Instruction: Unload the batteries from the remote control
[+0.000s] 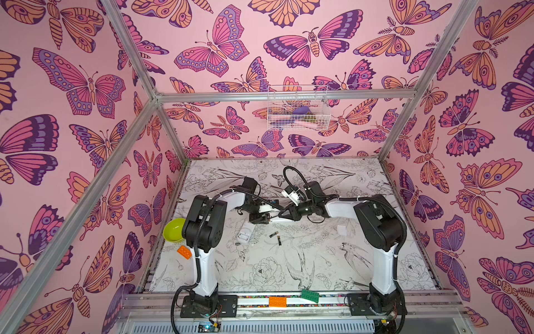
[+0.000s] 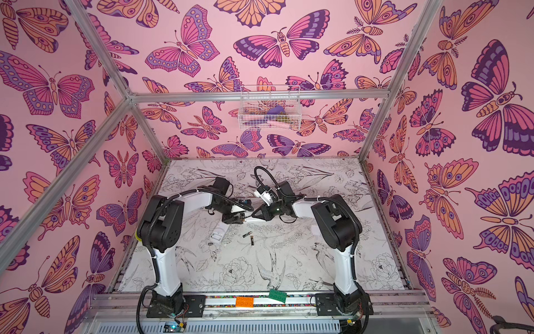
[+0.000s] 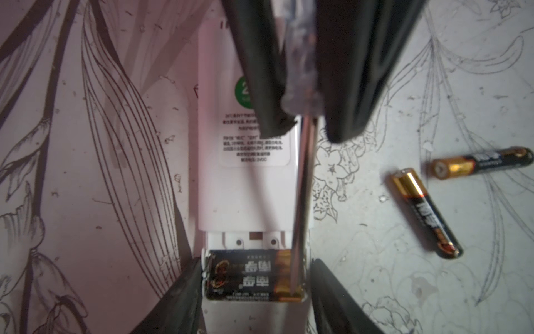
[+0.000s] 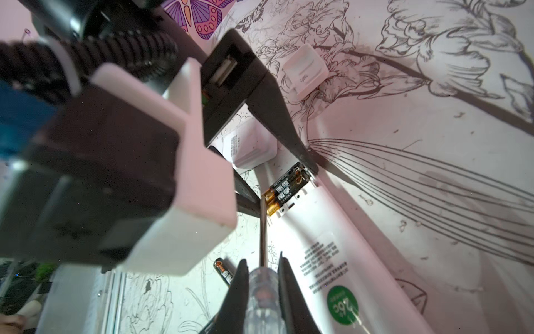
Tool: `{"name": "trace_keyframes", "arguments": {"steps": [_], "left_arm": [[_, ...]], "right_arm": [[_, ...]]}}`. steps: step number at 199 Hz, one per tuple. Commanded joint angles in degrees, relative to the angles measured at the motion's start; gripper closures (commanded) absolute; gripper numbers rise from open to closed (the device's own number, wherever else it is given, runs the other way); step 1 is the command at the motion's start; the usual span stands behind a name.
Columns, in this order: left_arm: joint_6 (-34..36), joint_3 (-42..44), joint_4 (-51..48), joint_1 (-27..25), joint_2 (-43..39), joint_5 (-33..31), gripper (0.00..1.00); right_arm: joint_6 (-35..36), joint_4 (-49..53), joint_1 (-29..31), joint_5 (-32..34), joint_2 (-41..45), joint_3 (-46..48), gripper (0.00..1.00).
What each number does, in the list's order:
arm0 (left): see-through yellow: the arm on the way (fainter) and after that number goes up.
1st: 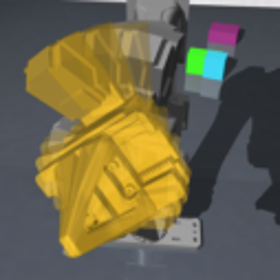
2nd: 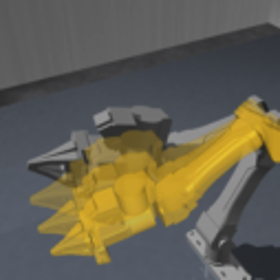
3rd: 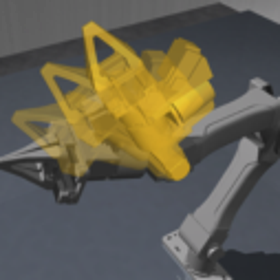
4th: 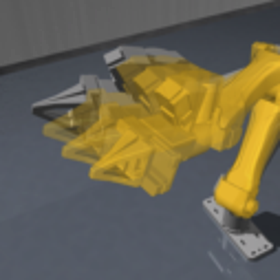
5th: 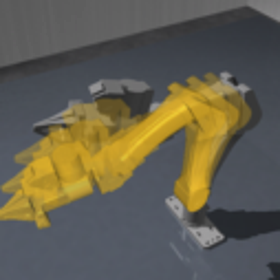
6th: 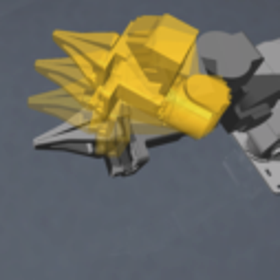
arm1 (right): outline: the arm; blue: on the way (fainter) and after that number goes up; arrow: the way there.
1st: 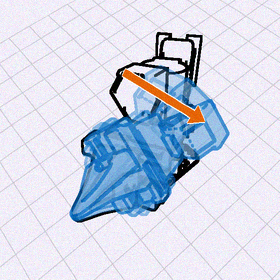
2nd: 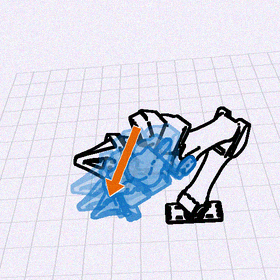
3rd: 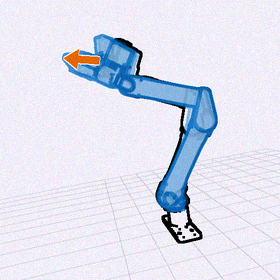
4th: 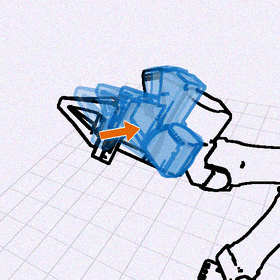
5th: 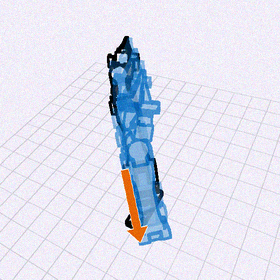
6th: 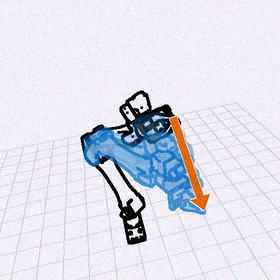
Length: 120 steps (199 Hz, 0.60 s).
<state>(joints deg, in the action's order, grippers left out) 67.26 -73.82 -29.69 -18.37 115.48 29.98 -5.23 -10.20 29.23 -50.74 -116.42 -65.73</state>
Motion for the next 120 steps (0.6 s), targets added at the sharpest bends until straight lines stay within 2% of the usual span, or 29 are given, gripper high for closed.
{"name": "trace_keyframes", "arguments": {"steps": [1,16,41,55,69,96,120], "left_arm": [[1.4,1.5,-2.8,0.4,3.2,-4.3,0.41],[1.6,1.8,-2.7,0.4,2.9,-4.2,0.42],[1.6,1.9,-2.7,0.4,2.9,-4.2,0.43],[1.6,1.9,-2.7,0.4,2.8,-4.1,0.43],[1.8,2.1,-2.7,0.4,2.7,-4.0,0.43],[2.3,2.9,-1.9,0.7,2.0,-3.5,0.26],[2.2,3.2,-2.1,1.4,1.3,-2.5,0.15]], "right_arm": [[-3.0,3.8,-0.2,1.4,2.1,-2.9,1.00],[-4.8,9.0,-0.3,7.0,4.2,-4.0,1.00],[-10.9,10.7,0.3,11.3,8.7,-2.7,1.00],[-11.7,17.4,1.2,13.5,9.7,-4.6,1.00],[-16.1,22.6,1.4,19.1,9.5,-7.0,1.00],[-20.9,25.2,1.9,21.4,9.4,-8.9,1.00],[-21.1,26.0,2.2,22.9,10.2,-9.0,1.00]]}}
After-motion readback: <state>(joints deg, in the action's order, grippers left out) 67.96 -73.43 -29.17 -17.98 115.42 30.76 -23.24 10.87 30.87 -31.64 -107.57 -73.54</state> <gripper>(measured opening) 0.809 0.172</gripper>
